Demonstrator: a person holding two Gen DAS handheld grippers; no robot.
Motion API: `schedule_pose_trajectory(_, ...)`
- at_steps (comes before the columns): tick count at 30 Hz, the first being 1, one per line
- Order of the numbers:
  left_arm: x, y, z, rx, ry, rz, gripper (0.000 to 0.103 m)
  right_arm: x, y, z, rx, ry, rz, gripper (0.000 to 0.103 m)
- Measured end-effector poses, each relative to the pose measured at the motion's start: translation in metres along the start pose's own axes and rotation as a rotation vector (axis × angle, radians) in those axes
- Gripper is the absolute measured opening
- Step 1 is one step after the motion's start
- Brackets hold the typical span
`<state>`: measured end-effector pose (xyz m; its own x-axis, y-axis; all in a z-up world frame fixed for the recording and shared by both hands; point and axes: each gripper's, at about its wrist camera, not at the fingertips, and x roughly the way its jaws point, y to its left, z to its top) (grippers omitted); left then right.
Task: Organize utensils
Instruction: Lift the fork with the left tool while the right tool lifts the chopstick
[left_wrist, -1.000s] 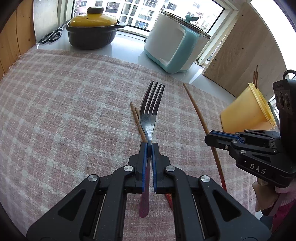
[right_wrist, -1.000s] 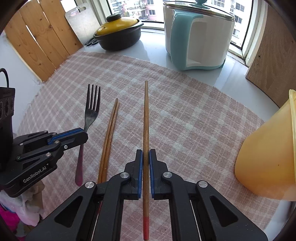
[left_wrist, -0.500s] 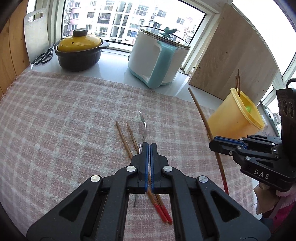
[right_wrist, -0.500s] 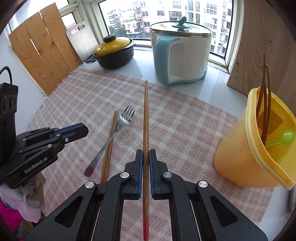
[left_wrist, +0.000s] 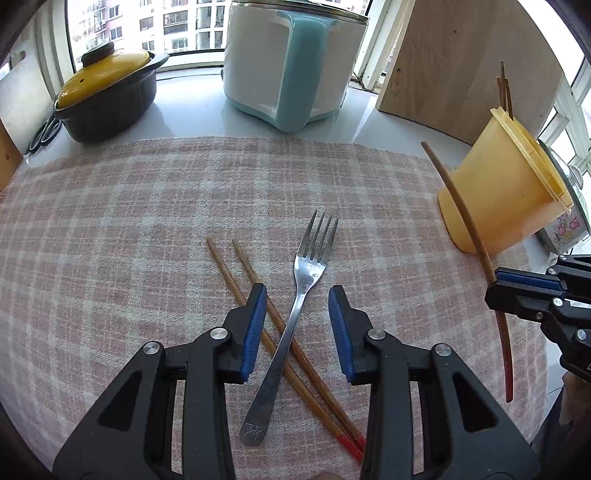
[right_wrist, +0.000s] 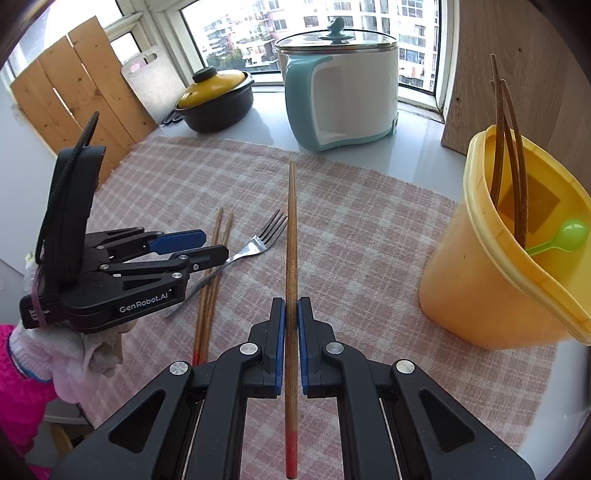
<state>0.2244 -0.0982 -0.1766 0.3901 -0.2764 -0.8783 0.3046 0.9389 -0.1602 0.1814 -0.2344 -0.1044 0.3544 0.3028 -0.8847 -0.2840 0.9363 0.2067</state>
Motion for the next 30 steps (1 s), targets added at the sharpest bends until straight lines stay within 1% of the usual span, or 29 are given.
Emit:
schedule_pose_trajectory(4,0.020,-0.013,0.004,0.080,0.053,0.028,0.034,-0.003,-0.003,-0.002,0.007,-0.002,-0.001,0.005)
schedule_pose_trajectory(6,0.028,-0.018,0.004,0.125,0.076,0.044,0.031,-0.005,-0.005,-0.003,0.008,-0.002,-0.002,0.005)
schedule_pose_trajectory(8,0.035,-0.020,0.004,0.147,0.103,0.057,0.029,-0.007,-0.007,-0.004,0.011,-0.004,-0.003,0.005)
schedule_pose_trajectory(10,0.037,-0.020,0.005,0.164,0.103,0.064,0.023,-0.009,-0.009,-0.005,0.015,-0.009,-0.002,0.005)
schedule_pose_trajectory(11,0.038,-0.020,0.005,0.169,0.107,0.056,0.021,-0.010,-0.010,-0.006,0.017,-0.012,-0.002,0.005)
schedule_pose_trajectory(12,0.039,-0.019,0.006,0.171,0.108,0.059,0.015,-0.011,-0.010,-0.006,0.019,-0.013,-0.002,0.005)
schedule_pose_trajectory(13,0.039,-0.019,0.007,0.177,0.107,0.060,0.012,-0.012,-0.011,-0.006,0.021,-0.014,-0.001,0.005)
schedule_pose_trajectory(16,0.038,-0.018,0.007,0.211,0.096,0.066,0.006,-0.013,-0.012,-0.006,0.025,-0.019,-0.003,0.005)
schedule_pose_trajectory(18,0.038,-0.017,0.007,0.206,0.091,0.065,0.006,-0.014,-0.014,-0.006,0.030,-0.023,-0.002,0.005)
schedule_pose_trajectory(21,0.033,-0.015,0.002,0.168,0.085,0.052,0.006,-0.016,-0.016,-0.007,0.036,-0.030,-0.001,0.005)
schedule_pose_trajectory(26,0.011,-0.003,-0.007,0.094,0.050,0.007,0.005,-0.023,-0.017,-0.006,0.038,-0.048,-0.001,0.005)
schedule_pose_trajectory(30,-0.011,-0.001,-0.008,0.050,0.005,-0.023,0.005,-0.029,-0.017,-0.007,0.033,-0.061,-0.007,0.005)
